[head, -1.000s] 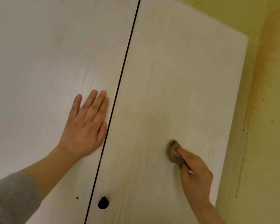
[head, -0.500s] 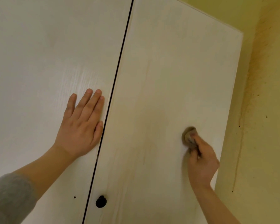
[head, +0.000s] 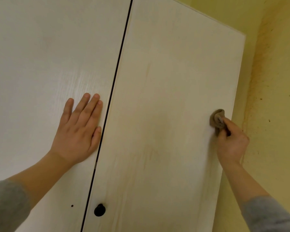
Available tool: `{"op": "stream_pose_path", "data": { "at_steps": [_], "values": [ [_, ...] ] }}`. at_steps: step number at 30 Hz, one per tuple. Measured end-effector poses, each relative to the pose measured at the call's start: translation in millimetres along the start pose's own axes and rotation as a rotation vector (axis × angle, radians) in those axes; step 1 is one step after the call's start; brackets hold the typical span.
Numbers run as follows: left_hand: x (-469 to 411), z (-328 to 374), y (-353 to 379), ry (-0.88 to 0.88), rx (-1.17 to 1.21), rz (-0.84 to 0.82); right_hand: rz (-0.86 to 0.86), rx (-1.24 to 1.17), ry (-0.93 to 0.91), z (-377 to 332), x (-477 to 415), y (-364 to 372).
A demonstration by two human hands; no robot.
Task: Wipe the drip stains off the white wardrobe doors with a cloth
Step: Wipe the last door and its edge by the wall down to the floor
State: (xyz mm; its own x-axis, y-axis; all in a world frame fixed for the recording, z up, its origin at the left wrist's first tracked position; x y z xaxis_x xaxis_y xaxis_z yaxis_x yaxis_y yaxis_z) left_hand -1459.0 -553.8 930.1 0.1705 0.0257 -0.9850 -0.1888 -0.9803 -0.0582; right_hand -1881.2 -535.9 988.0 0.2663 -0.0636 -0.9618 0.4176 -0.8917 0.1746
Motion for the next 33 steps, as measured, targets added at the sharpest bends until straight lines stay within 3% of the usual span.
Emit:
{"op": "stream_pose_path", "data": {
  "at_steps": [4,9,18,25,33],
  "values": [
    [0,-1,2,0.001,-0.003,0.002,0.036,-0.024,0.013,0,48,3],
    [0,0,0,0.008,-0.005,0.004,-0.078,-0.128,0.075,2,105,-12],
    [1,0,1,0.002,-0.004,-0.001,0.024,0.0,0.018,18,0,-16],
    [0,0,2,0.01,-0.014,0.017,0.101,0.0,0.07,39,60,-5],
    [0,0,-1,0.018,-0.049,-0.033,-0.196,-0.18,-0.03,-20,117,-25]
  ]
}}
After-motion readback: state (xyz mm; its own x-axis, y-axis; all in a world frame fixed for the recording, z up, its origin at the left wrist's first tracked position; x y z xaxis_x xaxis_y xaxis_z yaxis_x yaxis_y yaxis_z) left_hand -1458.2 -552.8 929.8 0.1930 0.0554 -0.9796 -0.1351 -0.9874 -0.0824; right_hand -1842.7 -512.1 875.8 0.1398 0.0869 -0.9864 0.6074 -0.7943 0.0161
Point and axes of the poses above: each hand's wrist, its own x-axis away from the middle knuckle, its own y-axis out of the palm, z = x × y, the point moved 7 cm from there along -x, towards the middle knuckle, and after that the axes turned 3 degrees about -y, right-handed, at the moved point
